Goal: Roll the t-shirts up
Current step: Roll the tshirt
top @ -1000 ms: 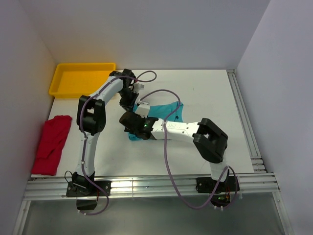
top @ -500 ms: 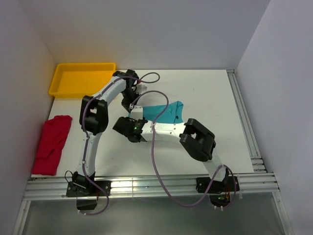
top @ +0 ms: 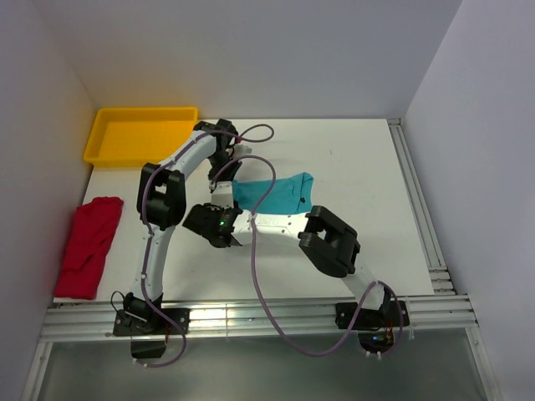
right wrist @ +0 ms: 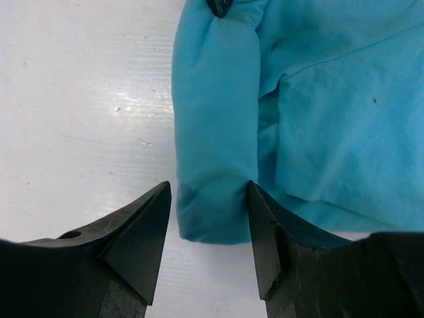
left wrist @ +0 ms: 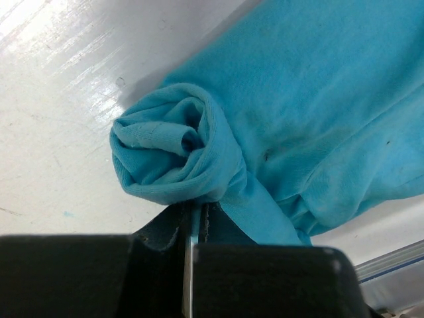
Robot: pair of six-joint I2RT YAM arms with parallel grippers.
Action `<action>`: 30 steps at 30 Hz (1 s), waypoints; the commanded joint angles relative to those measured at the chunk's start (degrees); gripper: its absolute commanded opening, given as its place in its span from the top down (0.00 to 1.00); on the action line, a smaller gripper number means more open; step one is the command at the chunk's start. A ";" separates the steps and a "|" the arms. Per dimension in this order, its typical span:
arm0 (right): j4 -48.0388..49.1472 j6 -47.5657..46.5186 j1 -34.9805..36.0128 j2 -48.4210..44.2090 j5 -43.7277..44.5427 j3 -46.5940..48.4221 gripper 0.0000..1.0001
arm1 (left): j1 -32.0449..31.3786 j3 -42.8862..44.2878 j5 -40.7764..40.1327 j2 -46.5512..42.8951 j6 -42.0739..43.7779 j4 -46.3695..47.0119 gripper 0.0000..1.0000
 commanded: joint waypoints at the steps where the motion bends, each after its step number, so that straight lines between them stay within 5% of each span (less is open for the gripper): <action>1: -0.36 -1.16 0.30 1.40 3.34 2.83 0.43 | -0.96 1.57 0.49 0.60 1.15 -1.78 1.00; 8: -1.85 -0.73 0.47 3.42 2.64 4.06 0.42 | -1.05 1.92 1.19 0.51 1.50 -1.95 0.98; 24: -4.48 1.38 0.39 4.04 -0.26 2.39 0.47 | -1.05 4.03 2.51 1.04 1.32 -1.69 0.62; 30: -3.00 2.70 0.12 2.37 -1.58 -0.50 0.69 | -0.96 5.08 3.21 0.51 1.23 -1.17 0.51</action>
